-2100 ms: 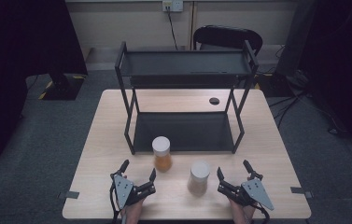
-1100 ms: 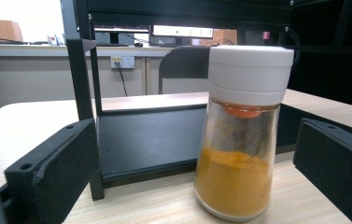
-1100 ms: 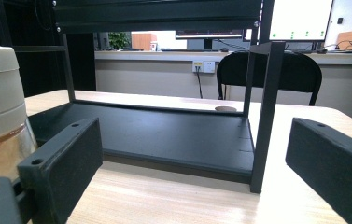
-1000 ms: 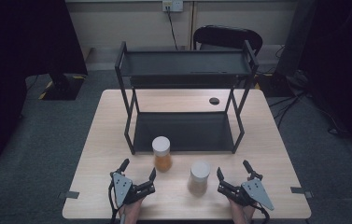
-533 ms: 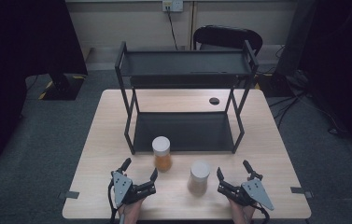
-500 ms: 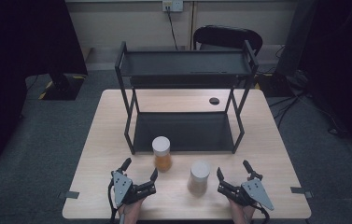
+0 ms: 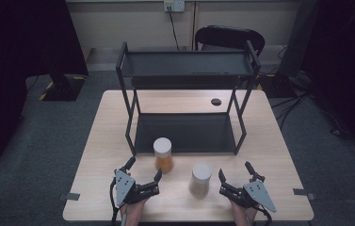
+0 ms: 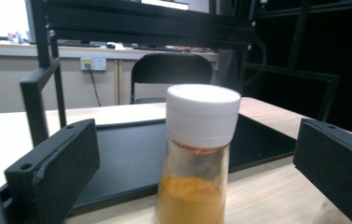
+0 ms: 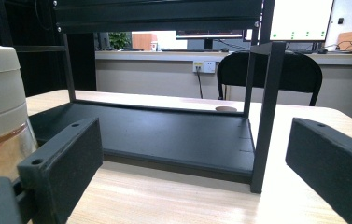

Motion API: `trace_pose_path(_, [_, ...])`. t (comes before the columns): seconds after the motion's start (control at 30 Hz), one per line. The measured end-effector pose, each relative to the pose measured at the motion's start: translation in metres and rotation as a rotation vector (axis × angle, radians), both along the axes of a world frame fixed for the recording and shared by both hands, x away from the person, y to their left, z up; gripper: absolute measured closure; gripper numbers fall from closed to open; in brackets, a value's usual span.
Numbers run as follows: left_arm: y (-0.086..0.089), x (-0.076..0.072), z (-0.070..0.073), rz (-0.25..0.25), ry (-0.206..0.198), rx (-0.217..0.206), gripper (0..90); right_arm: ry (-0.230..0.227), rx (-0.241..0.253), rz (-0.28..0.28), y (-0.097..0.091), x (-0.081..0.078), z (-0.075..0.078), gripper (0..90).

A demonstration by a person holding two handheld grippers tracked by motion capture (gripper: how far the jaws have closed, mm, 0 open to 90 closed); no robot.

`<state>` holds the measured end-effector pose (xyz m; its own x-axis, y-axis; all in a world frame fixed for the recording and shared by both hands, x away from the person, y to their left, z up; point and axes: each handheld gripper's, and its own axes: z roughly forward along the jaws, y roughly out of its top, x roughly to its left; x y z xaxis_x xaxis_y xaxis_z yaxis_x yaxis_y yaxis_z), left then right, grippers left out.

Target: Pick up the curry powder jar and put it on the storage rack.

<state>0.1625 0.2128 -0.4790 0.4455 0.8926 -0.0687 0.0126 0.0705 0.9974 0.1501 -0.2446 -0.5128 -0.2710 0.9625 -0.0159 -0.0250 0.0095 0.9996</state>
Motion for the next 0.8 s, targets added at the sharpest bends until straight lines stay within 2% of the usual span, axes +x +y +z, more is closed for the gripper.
trace_pose_path(0.03, [0.000, 0.000, 0.000, -0.004, -0.017, -0.001, 0.0, 0.000, 0.000, 0.000, 0.000, 0.000, 0.000, 3.1])
trace_pose_path(0.13, [0.000, 0.002, 0.002, -0.020, -0.024, -0.009, 0.0, 0.000, 0.000, 0.000, 0.000, 0.000, 0.000, 3.0])
trace_pose_path(0.23, [0.000, 0.004, 0.006, -0.029, -0.016, 0.001, 0.0, 0.000, 0.000, 0.000, 0.000, 0.000, 0.000, 3.1])
trace_pose_path(0.53, [-0.002, 0.011, 0.013, -0.036, -0.025, -0.004, 0.0, 0.000, 0.000, -0.001, 0.000, 0.000, 0.000, 3.0])
trace_pose_path(0.8, [-0.005, 0.023, 0.018, -0.057, 0.003, 0.010, 0.0, 0.000, 0.000, -0.001, 0.000, 0.000, 0.000, 3.0])
